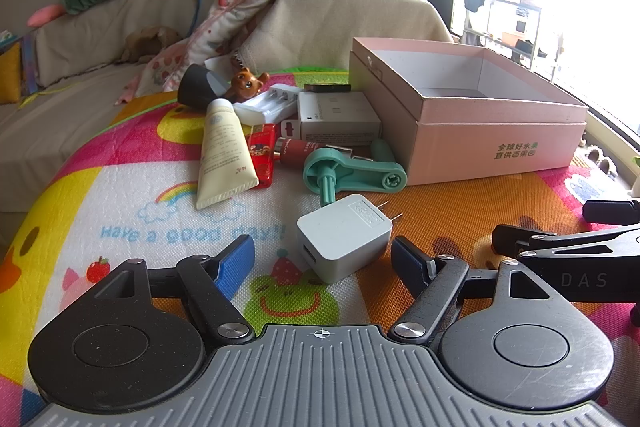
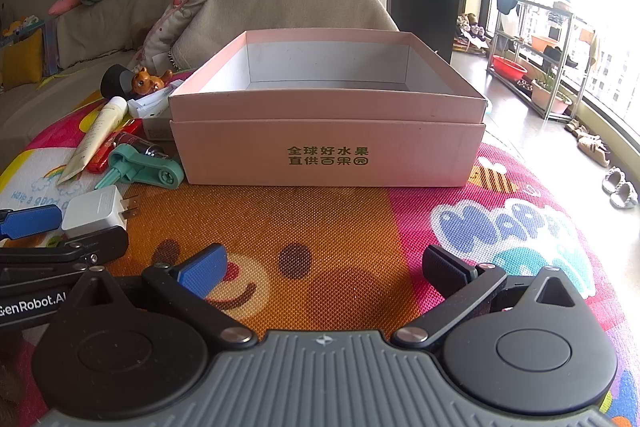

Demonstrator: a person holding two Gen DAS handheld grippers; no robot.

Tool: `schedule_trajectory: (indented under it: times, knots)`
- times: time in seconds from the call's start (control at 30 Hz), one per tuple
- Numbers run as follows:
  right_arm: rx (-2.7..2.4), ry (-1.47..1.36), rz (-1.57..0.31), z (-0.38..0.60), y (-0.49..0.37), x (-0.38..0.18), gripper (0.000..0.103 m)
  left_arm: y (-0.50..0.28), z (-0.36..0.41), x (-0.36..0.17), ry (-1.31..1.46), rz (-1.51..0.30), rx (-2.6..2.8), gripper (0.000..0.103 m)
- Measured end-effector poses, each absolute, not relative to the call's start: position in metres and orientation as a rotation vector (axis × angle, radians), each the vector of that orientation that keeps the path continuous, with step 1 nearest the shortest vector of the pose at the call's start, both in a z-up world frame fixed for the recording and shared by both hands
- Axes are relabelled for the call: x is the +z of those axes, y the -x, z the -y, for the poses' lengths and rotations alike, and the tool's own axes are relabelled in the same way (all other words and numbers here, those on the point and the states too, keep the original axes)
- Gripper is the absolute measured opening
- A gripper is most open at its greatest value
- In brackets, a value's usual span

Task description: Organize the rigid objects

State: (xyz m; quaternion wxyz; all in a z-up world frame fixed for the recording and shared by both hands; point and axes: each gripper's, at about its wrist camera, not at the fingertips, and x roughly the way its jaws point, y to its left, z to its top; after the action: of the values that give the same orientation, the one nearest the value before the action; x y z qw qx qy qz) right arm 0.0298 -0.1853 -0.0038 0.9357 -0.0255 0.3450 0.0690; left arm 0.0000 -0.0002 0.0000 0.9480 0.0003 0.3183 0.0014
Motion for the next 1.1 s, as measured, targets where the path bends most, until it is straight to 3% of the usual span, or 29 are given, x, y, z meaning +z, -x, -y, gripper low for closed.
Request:
schedule_trajectory:
  times: [1.1]
  knots:
    - [0.141,0.055,-0.705,0.1841,-0.0293,-0.0027,0.103,-0.002,0.0012,0.0011,-0.002,-0.648,0.003,0.081]
